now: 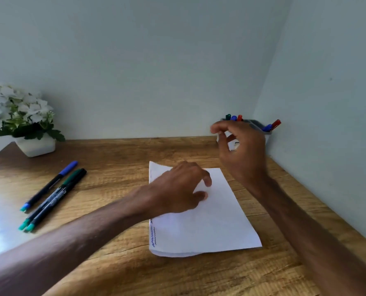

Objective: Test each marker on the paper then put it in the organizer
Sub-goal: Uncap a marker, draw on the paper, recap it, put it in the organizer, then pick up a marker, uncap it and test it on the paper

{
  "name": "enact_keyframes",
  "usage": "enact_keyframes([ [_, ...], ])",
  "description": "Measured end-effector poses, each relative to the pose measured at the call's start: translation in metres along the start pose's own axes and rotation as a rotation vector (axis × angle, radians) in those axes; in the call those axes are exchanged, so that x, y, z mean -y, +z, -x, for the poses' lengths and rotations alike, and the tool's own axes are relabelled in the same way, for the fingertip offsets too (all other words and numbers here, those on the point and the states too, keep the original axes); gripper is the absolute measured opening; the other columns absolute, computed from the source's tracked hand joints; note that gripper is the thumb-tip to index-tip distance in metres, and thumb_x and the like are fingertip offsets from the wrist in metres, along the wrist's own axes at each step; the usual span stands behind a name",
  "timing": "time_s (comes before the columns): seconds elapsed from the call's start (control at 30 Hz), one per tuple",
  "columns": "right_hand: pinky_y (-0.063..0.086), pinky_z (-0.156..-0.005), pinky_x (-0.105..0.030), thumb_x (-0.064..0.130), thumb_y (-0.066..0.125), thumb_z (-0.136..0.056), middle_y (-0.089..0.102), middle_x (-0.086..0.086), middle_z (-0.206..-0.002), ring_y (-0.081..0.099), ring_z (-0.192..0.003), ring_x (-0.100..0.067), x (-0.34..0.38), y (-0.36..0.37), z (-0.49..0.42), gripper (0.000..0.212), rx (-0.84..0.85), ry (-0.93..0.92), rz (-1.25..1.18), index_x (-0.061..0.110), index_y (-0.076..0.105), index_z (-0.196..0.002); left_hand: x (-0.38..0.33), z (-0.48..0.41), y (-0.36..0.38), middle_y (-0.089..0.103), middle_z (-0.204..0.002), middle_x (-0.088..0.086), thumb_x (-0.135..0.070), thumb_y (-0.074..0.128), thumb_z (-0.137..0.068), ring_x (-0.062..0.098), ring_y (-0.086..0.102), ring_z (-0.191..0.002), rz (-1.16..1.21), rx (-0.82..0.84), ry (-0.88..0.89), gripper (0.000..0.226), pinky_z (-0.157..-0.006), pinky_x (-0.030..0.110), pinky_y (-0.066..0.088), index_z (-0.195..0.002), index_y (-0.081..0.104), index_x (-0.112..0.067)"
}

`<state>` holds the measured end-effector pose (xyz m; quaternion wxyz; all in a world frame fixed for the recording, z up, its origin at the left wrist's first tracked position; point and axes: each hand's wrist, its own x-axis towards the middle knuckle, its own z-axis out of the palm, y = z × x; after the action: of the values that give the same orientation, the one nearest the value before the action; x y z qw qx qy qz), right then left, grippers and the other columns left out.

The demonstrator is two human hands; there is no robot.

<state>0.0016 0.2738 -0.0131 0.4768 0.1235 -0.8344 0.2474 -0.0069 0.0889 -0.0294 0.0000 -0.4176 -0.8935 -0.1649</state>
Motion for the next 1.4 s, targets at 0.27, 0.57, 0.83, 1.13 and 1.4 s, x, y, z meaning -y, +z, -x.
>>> enact_keyframes([
  [0.27,0.057,-0.061,-0.018,0.004,0.073,-0.086,0.075,0.018,-0.092,0.071,-0.081,-0.002,0.037,0.022,0.019,0.020,0.486,-0.113,-0.185,0.019,0.081,-0.096,0.046,0.059,-0.022,0.072,-0.118,-0.014,-0.021,0.068,-0.091,0.010,0.067,-0.105,-0.033,-0.331,-0.115,0.020,-0.087,0.036,0.056,-0.105,0.074,-0.032],
  [0.57,0.050,-0.068,-0.008,0.032,0.080,-0.086,0.073,0.018,-0.113,0.064,-0.091,0.005,0.054,0.034,0.035,0.030,0.766,-0.231,-0.231,0.027,0.076,-0.116,0.094,0.142,-0.011,0.065,-0.122,-0.009,-0.035,0.077,-0.084,0.017,0.043,-0.118,-0.225,-0.565,-0.349,0.031,-0.093,0.040,0.041,-0.113,0.067,-0.028],
  [0.83,0.059,-0.078,-0.024,0.048,0.070,-0.089,0.071,0.020,-0.121,0.067,-0.099,0.003,0.065,0.037,0.043,0.037,0.831,-0.287,-0.169,0.030,0.074,-0.121,0.111,0.146,-0.025,0.059,-0.116,0.017,-0.063,0.063,-0.084,0.036,0.048,-0.115,-0.506,-0.406,-0.645,0.064,-0.092,0.052,0.041,-0.117,0.059,-0.008],
  [1.13,0.055,-0.069,-0.016,0.045,0.070,-0.089,0.071,0.022,-0.117,0.066,-0.095,0.004,0.065,0.037,0.041,0.031,0.836,-0.266,-0.187,0.031,0.076,-0.117,0.119,0.145,-0.036,0.064,-0.120,0.018,-0.055,0.056,-0.094,0.036,0.056,-0.113,-0.424,-0.350,-0.712,0.052,-0.090,0.045,0.047,-0.119,0.060,-0.010],
  [1.4,0.054,-0.069,-0.015,0.043,0.071,-0.090,0.072,0.021,-0.117,0.065,-0.097,0.005,0.063,0.037,0.040,0.029,0.835,-0.260,-0.197,0.030,0.076,-0.115,0.119,0.145,-0.031,0.064,-0.110,0.008,-0.053,0.058,-0.094,0.028,0.050,-0.109,-0.417,-0.392,-0.617,0.038,-0.082,0.039,0.042,-0.105,0.067,-0.017],
])
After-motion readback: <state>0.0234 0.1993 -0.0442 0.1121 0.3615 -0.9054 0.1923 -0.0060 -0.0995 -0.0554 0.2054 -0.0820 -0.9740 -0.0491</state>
